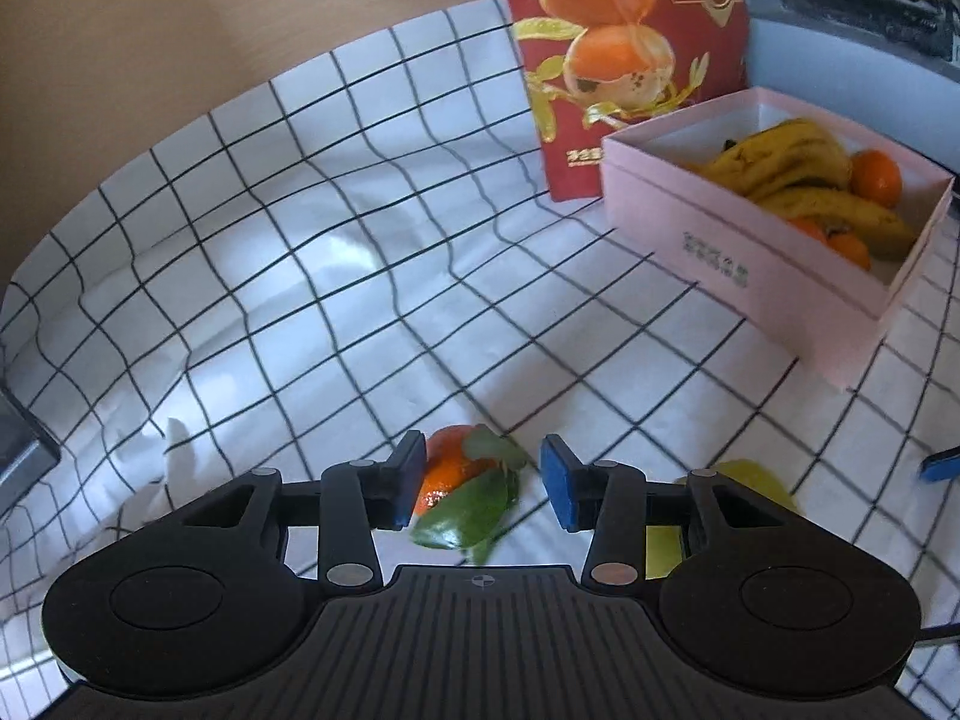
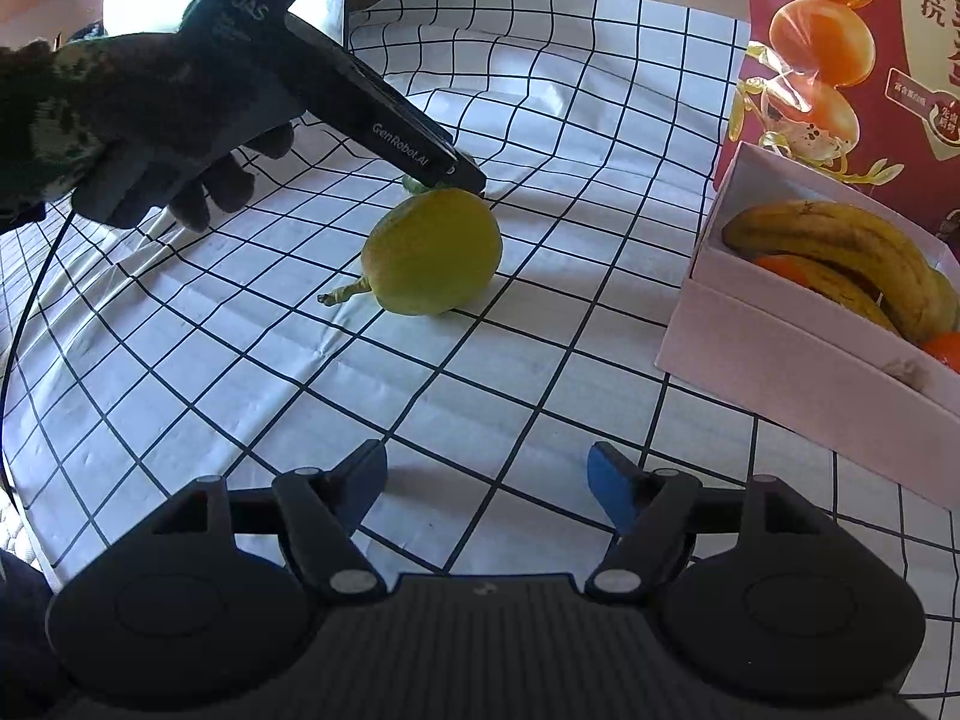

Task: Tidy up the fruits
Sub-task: 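Lift the leafy tangerine off the cloth with the left gripper, then grasp the green pear with the right gripper while the left holds the leafy tangerine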

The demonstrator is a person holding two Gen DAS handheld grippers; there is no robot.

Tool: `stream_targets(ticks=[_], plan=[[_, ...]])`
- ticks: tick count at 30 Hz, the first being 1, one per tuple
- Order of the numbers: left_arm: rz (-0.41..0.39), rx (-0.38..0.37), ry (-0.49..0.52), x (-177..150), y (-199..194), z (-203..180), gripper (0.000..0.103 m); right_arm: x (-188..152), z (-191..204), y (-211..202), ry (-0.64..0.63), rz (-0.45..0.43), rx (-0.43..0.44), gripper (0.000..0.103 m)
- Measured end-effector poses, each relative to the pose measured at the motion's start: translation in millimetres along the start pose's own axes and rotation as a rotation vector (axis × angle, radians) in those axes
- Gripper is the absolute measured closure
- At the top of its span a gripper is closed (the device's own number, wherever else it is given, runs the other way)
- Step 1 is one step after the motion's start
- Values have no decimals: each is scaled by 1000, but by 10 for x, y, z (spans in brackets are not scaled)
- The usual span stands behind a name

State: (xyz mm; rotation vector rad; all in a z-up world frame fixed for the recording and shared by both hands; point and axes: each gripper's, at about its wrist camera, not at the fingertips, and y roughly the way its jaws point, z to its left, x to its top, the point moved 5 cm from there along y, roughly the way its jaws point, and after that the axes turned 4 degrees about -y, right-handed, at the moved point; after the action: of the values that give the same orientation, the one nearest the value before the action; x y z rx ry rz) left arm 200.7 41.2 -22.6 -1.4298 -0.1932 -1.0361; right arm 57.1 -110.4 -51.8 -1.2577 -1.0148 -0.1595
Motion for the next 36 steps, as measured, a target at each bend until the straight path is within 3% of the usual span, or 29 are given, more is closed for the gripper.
stream_targets(ticks=[4, 12, 18, 23, 25, 27, 28, 29, 30, 33, 36], plan=[[35, 27, -12, -51, 105, 125, 56, -11, 1, -6, 5, -6, -3, 28], [74, -20, -78, -78, 235, 166, 52, -13, 8, 0, 13, -7, -6, 25], [81, -69, -225, -129, 190, 297, 54, -36, 43, 28, 14, -13, 3, 9], [62, -105, -387, -280, -24, 362, 54, 7, 44, 84, -10, 36, 29, 0], [47, -116, -470, -353, -167, 371, 55, 36, 34, 112, -24, 56, 44, 1], [32, -111, -545, -435, -337, 359, 58, 78, 10, 117, -42, 68, 45, 10], [26, -108, -581, -482, -430, 345, 62, 111, -5, 106, -64, 66, 40, 14], [19, -106, -616, -529, -527, 328, 75, 154, -11, 84, -105, 54, 20, 15], [7, -99, -645, -566, -609, 324, 81, 211, -5, 43, -172, 25, -16, 15], [-33, -118, -738, -681, -802, 321, 83, 376, 103, -70, -461, -72, -113, 15], [-36, -59, -759, -800, -882, 329, 83, 417, 271, -29, -751, -104, -142, 15]])
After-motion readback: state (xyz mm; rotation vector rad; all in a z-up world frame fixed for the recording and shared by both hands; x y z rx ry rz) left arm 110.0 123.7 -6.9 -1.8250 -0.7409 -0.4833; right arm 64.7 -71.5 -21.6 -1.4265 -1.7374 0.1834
